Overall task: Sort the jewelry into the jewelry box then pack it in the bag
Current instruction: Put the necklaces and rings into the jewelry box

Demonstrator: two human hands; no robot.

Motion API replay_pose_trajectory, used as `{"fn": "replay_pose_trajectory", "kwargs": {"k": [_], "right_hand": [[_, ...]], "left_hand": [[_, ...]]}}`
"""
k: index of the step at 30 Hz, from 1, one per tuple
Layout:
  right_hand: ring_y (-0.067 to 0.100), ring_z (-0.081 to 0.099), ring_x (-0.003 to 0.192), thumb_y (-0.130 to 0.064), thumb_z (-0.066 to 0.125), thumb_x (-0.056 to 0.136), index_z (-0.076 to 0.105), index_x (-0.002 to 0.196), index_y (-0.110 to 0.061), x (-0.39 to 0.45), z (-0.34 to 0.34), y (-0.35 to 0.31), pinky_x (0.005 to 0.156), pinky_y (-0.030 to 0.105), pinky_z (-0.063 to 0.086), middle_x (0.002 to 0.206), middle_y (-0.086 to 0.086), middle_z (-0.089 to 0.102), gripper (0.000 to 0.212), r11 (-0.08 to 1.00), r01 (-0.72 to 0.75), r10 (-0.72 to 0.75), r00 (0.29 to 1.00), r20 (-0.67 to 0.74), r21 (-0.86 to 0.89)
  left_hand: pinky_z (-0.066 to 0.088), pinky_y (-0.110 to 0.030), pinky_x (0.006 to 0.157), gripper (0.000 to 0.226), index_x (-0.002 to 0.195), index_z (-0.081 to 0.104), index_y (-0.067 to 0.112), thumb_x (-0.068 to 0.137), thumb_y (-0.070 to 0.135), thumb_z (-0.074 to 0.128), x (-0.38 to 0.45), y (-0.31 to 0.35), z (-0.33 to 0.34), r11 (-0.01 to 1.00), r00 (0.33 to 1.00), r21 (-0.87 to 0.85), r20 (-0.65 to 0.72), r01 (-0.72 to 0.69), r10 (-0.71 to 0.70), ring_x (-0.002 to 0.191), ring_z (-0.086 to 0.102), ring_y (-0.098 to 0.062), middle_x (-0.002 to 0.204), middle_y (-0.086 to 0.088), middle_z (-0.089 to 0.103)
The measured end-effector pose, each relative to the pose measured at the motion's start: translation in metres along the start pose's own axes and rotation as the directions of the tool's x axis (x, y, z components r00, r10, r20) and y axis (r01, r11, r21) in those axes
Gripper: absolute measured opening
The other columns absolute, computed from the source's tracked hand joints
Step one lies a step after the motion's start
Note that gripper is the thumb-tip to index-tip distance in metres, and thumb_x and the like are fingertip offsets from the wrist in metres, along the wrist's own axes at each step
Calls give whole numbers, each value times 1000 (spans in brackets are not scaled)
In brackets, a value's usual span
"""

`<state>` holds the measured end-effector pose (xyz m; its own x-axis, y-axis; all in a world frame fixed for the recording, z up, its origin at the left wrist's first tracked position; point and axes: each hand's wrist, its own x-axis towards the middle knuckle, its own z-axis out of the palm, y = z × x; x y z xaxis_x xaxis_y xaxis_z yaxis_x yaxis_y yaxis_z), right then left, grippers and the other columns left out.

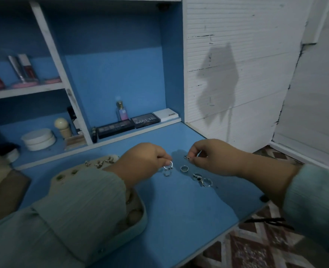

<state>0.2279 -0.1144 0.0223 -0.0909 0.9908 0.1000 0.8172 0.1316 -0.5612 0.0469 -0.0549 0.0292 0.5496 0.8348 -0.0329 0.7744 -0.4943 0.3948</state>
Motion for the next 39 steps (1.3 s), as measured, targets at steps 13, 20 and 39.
{"fn": "replay_pose_trajectory", "kwargs": {"k": [13, 20, 39], "right_hand": [[16, 60, 66, -6, 54, 91, 61, 78, -10, 2, 53, -112, 67, 19, 52, 73, 8, 65, 15, 831, -53, -97, 967, 237, 554], [16, 61, 63, -10, 59, 88, 65, 82, -3, 5, 82, -152, 64, 24, 54, 69, 5, 68, 10, 894, 23, -133, 967, 217, 448], [-7, 50, 53, -22, 64, 85, 66, 79, -26, 16, 118, -159, 52, 4, 38, 65, -18, 55, 7, 946, 320, -325, 925, 199, 60]], "left_hand": [[40, -7, 43, 15, 87, 61, 17, 93, 7, 52, -111, -63, -50, 801, 955, -571, -94, 180, -282, 52, 61, 6, 74, 1, 65], [48, -8, 57, 10, 89, 68, 20, 87, 12, 63, -156, -100, -56, 764, 903, -583, -113, 278, -415, 62, 63, 5, 76, 7, 69], [43, -13, 69, 8, 83, 68, 32, 86, 37, 62, -187, -118, -35, 810, 869, -478, -169, 340, -464, 90, 61, -6, 93, 9, 69]]}}
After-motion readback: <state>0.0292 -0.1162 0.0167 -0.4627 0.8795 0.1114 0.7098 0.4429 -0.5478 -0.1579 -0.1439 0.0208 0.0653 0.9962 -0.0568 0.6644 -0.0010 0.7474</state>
